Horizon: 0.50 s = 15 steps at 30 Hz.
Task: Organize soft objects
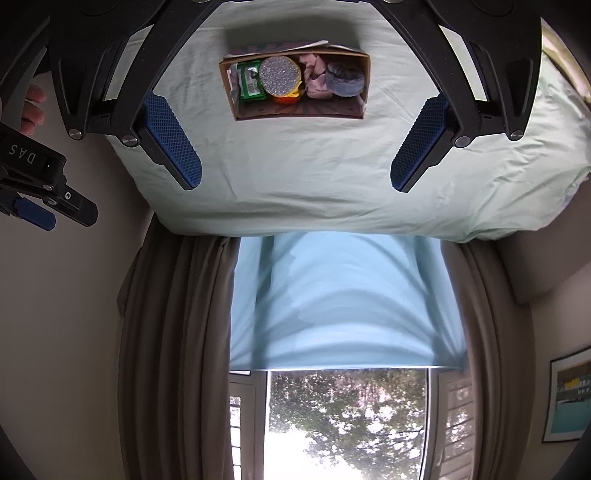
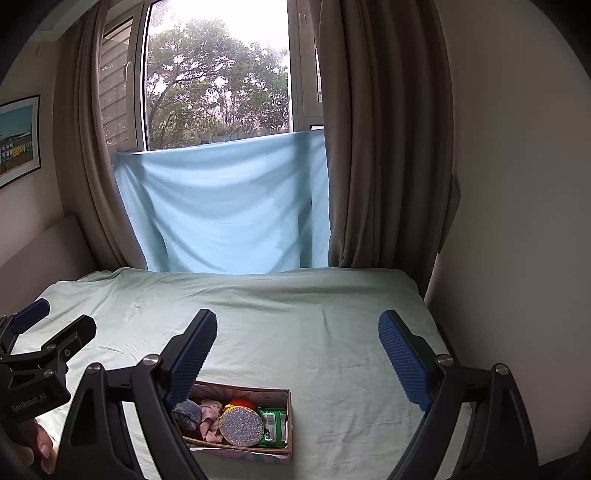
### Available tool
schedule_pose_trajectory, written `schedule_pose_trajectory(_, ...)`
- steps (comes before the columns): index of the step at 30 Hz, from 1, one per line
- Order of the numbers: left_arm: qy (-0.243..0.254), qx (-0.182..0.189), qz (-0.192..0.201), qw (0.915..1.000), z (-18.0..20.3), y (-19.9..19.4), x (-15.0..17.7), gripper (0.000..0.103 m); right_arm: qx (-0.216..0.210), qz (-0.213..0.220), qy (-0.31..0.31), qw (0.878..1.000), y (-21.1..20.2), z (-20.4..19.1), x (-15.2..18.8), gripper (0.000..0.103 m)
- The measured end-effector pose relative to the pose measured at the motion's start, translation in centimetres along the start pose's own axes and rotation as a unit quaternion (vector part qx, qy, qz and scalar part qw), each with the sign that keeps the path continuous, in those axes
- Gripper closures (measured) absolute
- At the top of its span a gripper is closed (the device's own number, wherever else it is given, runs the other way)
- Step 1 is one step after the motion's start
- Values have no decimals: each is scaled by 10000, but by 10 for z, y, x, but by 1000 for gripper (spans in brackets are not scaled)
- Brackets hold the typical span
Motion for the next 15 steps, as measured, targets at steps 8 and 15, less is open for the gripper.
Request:
schedule_pose_trajectory(8,15,1,3,10000,-1,1,-1,1,-14,58,0,10000,0,-1,0,16)
schedule_pose_trajectory(15,42,-46,2,10000,-3,2,0,1,-16,78,-9,10000,-2,-4,0,16)
Point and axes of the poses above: each gripper's, at about its wrist camera, not at the fingertips, and y roughly the way its jaws point, z to its right, x to its underside, the point moved 1 cm from there along y, roughly the way its jaws point, and after that the axes turned 10 degrees about z, right-handed, at the moved point
